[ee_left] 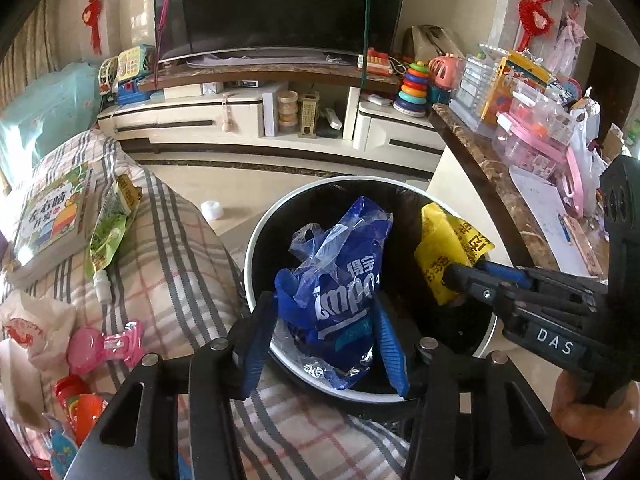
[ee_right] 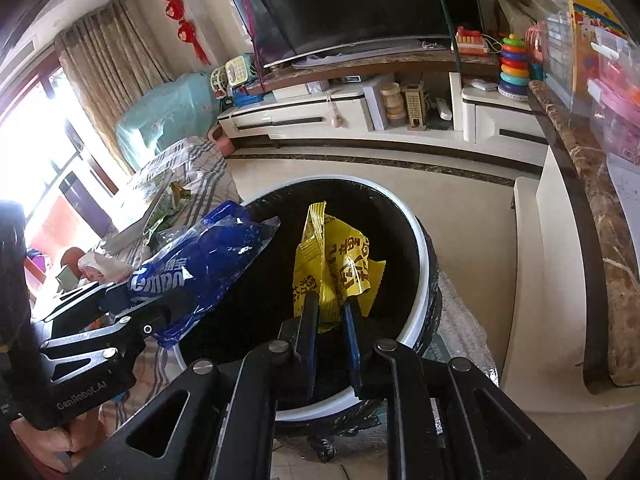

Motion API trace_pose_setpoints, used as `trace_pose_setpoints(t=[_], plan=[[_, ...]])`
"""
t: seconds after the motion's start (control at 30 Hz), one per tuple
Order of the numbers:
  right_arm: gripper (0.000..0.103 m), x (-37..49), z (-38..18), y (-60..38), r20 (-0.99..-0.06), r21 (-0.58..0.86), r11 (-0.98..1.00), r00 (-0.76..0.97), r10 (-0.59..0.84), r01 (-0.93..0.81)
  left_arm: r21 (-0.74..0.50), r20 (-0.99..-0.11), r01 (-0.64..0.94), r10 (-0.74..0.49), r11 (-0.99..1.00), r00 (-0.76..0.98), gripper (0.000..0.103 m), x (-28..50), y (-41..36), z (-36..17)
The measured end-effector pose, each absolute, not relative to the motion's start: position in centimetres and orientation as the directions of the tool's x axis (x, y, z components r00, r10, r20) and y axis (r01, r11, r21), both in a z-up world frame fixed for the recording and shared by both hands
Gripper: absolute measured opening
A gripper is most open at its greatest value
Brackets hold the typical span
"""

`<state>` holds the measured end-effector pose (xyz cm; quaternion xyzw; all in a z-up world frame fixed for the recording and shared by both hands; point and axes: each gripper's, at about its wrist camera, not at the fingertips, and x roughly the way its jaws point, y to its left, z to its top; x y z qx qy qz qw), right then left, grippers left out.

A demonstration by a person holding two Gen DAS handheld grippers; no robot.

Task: Collect trash
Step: 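Carry both wrappers over the trash bin and open both tools, then withdraw both tools from the bin back over the table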

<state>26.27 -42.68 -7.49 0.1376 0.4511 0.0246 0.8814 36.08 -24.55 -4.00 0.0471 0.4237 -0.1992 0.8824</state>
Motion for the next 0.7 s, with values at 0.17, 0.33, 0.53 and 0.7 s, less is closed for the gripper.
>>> trace_pose_setpoints(t=[0.17, 0.33, 0.53, 0.7], plan=[[0.039, 26.2, -7.5, -42.7, -0.785, 0.277, 0.957, 0.594, 0.175, 0.083, -0.108, -0.758, 0.373, -0.319, 0.922, 0.569, 0.061, 35.4, -23.4, -3.9], [0.039, 25.7, -6.8, -42.5, -0.774, 0.274, 0.958, 0.612, 0.164, 0.089, -0.131, -0.75, 0.352, -0.325, 0.927, 0.577, 0.065, 34.3, -22.1, -3.6], [0.047, 24.5, -5.9, -41.9, -0.756, 0.278, 0.957, 0.634, 0.161, 0.088, -0.16, -0.736, 0.331, -0.336, 0.93, 0.588, 0.065, 31.6, -20.0, -3.3], [0.066, 22.9, -5.2, -40.4, -0.736, 0.287, 0.955, 0.655, 0.172, 0.071, -0.182, -0.731, 0.307, -0.338, 0.934, 0.593, 0.067, 28.5, -18.0, -3.3]])
